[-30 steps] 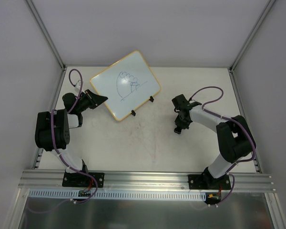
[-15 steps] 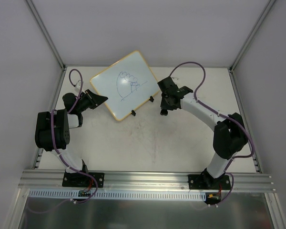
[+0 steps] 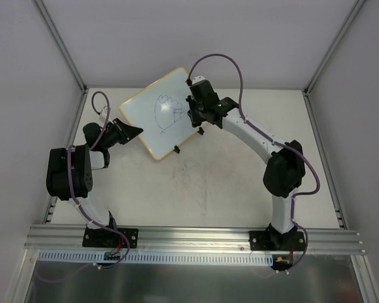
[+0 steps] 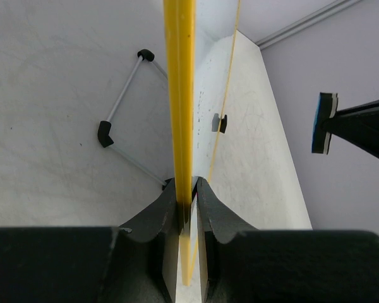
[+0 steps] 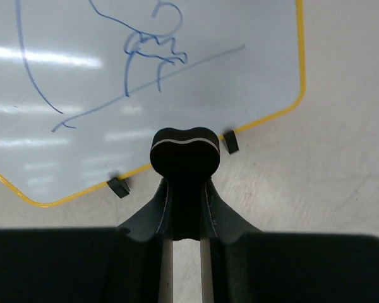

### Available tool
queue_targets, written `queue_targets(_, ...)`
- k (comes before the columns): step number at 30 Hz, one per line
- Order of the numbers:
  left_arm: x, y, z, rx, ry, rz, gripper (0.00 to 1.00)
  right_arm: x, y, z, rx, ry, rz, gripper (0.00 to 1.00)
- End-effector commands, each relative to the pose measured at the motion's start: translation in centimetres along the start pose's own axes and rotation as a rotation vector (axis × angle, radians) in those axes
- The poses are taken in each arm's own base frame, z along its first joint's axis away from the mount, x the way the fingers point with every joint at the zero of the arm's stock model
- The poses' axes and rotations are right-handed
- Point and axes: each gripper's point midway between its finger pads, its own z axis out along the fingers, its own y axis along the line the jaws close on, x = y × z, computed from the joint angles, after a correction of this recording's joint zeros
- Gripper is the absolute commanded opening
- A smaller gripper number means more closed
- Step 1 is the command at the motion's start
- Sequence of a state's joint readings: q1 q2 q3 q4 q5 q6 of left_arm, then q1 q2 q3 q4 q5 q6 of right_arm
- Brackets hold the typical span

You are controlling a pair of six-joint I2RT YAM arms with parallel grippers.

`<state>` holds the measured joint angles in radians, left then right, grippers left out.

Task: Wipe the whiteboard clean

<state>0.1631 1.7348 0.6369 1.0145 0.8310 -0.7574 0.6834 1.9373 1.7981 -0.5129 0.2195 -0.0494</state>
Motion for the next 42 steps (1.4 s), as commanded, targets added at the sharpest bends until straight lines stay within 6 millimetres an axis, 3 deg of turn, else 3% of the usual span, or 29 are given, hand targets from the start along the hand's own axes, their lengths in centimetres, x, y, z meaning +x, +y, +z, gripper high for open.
queue_targets(1, 0.4, 0.1, 0.1, -0.013, 0.003, 0.05, 0.1, -4.1, 2.0, 0.2, -0.09, -0.102, -0.088, 0.0)
queue_targets(2, 0.5, 0.0, 0.1, -0.009, 0.006, 0.053, 0.1, -5.7, 2.6, -0.2, -0.118, -0.135, -0.078, 0.0)
queue_targets(4, 0.5, -0.1, 0.1, -0.005, 0.008, 0.059, 0.09, -6.0, 4.1, 0.5, -0.186, -0.132, -0.079, 0.0)
queue_targets(5, 0.6, -0.1, 0.1, -0.006, 0.009, 0.06, 0.07, -7.5, 4.8, 0.1, -0.209, -0.165, -0.061, 0.0)
queue_targets(12, 0.6, -0.2, 0.0, -0.006, 0.007, 0.071, 0.0, -9.6, 8.7, 2.6, -0.347, -0.213, -0.01, 0.0)
queue_targets(13, 0.7, -0.2, 0.0, -0.009, 0.008, 0.071, 0.0, -10.7, 9.3, 2.3, -0.358, -0.249, -0.004, 0.0)
queue_targets(23, 1.0, -0.4, -0.2, 0.0, 0.011, 0.076, 0.0, -12.4, 13.5, 5.2, -0.372, -0.388, 0.017, 0.0)
queue_targets(30, 1.7, -0.8, -0.4, 0.012, 0.03, 0.089, 0.0, -13.4, 14.5, 6.4, -0.386, -0.469, 0.05, 0.0)
queue_targets(38, 1.9, -1.0, -0.3, -0.002, 0.03, 0.114, 0.0, -14.4, 13.4, 7.0, -0.285, -0.526, 0.024, 0.0)
queue_targets(42, 2.4, -1.0, 0.1, -0.024, 0.043, 0.141, 0.0, -13.5, 13.4, 8.2, -0.27, -0.492, 0.005, 0.0)
